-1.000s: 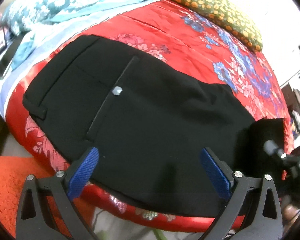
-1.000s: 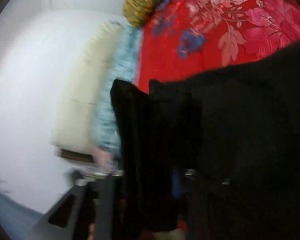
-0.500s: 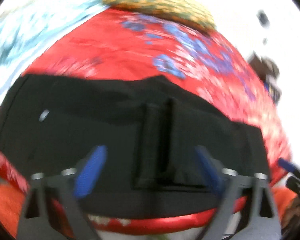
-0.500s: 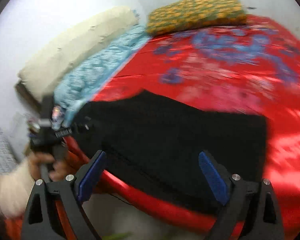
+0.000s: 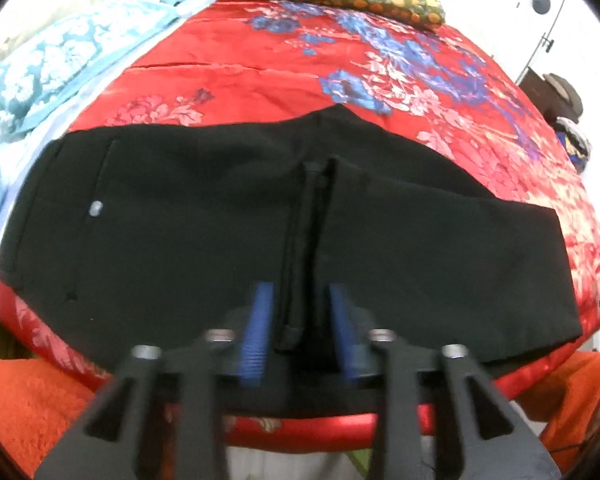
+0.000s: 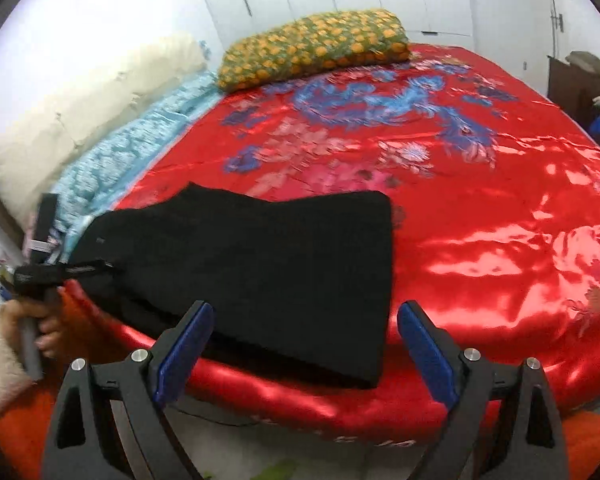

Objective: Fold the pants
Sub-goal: 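Lay the hem over the waistband with the right gripper and release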

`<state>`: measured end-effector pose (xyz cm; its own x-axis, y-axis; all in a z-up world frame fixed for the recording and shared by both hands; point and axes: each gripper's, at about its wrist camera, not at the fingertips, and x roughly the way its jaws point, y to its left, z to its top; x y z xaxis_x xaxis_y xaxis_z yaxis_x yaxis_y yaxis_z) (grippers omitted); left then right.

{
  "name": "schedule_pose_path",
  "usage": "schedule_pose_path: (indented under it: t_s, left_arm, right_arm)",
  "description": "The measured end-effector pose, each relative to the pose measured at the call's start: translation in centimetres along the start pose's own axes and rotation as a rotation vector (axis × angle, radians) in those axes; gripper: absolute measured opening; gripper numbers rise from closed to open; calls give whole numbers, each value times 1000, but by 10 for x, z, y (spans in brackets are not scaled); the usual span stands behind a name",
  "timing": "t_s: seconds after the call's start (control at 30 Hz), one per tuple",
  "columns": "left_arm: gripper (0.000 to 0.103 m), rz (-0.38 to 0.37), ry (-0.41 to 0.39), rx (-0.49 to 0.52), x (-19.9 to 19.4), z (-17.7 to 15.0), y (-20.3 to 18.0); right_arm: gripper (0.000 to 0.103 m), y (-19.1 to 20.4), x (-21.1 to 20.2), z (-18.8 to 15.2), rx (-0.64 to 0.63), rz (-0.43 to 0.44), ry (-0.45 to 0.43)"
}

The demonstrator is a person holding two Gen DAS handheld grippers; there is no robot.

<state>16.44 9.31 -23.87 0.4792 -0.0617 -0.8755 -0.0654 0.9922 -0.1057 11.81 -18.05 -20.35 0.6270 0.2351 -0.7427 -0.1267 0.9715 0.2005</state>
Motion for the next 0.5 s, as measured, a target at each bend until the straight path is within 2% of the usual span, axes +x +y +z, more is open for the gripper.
schedule_pose_path:
  t_s: [0.03, 0.07, 0.13, 0.27, 0.3, 0.33, 0.37, 0.4, 0.43, 0.5]
  left_arm:
    - [71, 22, -24, 1, -4, -1, 0]
    - [81, 49, -57, 4, -8, -1, -1]
    - [87, 93, -80, 11, -4, 2, 0]
    - [85, 118, 30, 10, 26, 5, 2]
    - [82, 96, 57, -5, 33, 4, 4]
    - [67, 65, 53, -17, 33, 3, 5]
    - [30, 21, 45, -18, 30, 3, 5]
    - [17, -43, 53, 1, 27, 4, -1]
    - [13, -48, 39, 40, 22, 3, -7]
    - [13, -24, 29, 126, 20, -1, -19]
  right_arm:
    - [93, -3, 6, 2, 15, -15, 15]
    - [93, -7, 11, 4, 37, -18, 24]
    - [93, -10, 21, 5, 68, -13, 30]
    - [91, -25, 55, -3, 147, 45, 141]
    - [89, -31, 64, -6, 184, 53, 173]
    - [84, -34, 66, -7, 199, 52, 172]
    - [68, -36, 64, -7, 199, 49, 155]
    - [53, -37, 61, -5, 188, 53, 152]
    - [36, -38, 58, -3, 168, 25, 171]
    - [34, -45, 53, -5, 160, -27, 183]
